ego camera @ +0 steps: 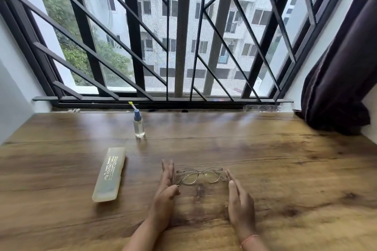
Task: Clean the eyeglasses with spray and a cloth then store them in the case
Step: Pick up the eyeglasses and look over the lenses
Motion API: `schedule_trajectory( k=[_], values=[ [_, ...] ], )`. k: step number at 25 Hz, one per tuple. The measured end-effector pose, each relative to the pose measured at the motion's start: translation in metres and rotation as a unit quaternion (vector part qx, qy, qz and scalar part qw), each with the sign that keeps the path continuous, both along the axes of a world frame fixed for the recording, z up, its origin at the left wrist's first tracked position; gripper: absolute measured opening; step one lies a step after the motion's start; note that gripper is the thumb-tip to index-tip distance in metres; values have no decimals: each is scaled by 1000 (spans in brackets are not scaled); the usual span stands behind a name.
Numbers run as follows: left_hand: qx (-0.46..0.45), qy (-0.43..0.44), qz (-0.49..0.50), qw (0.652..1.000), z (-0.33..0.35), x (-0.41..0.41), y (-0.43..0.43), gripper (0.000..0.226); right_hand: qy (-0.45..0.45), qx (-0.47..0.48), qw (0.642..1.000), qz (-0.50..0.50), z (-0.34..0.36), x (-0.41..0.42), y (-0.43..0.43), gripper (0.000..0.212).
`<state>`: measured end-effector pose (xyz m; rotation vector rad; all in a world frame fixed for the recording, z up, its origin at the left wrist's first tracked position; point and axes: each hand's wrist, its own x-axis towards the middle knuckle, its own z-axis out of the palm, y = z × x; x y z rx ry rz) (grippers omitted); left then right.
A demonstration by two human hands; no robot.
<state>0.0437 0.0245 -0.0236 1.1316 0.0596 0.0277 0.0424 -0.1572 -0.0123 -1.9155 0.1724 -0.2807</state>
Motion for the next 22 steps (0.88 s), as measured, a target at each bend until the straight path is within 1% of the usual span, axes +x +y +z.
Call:
schedule_trajectory(
  k=[2, 4, 6, 8, 10, 12, 13, 14, 15, 17, 18, 20, 22],
  values=[
    [-7, 7, 6, 1000, -1, 1, 1, 78, -16, -8, 999, -26, -1, 1, 0, 50],
    [-3, 15, 9, 1000, -4, 3, 1, 89, -24, -7, 999, -43, -1, 4, -4, 48],
    [4, 17, 9, 1000, -5, 5, 1, 100, -29, -8, 998, -50, -1, 10, -12, 52],
    [-1, 19, 14, 1000, -5, 8, 2, 102, -32, -15, 998, -48, 1, 19, -18, 54],
    [-6, 21, 19, 1000, -6, 10, 2, 103, -34, -12, 998, -48, 1, 25, -23, 48],
    [-7, 27, 28, 999, -8, 11, 2, 103, -45, -63, 996, -49, 1, 23, -20, 48],
    [-8, 29, 32, 999, -8, 11, 3, 102, -58, -105, 992, -39, 0, 22, -18, 43],
    [-10, 30, 35, 999, -8, 10, 3, 102, -81, -158, 984, -23, -3, 21, -14, 36],
    [-13, 31, 37, 999, -7, 10, 3, 101, -113, -221, 969, -6, -5, 21, -10, 34],
    [-27, 31, 51, 998, -6, 9, 2, 96, -184, -357, 915, 32, -7, 25, -1, 36],
    [-36, 31, 62, 997, -5, 9, 3, 95, -206, -405, 890, 45, -5, 29, 4, 33],
    [-48, 35, 78, 995, -2, 9, 3, 98, -223, -463, 855, 69, 4, 35, 15, 23],
    [-48, 41, 81, 995, -1, 8, 1, 99, -227, -492, 836, 83, 9, 40, 24, 11]
  ],
)
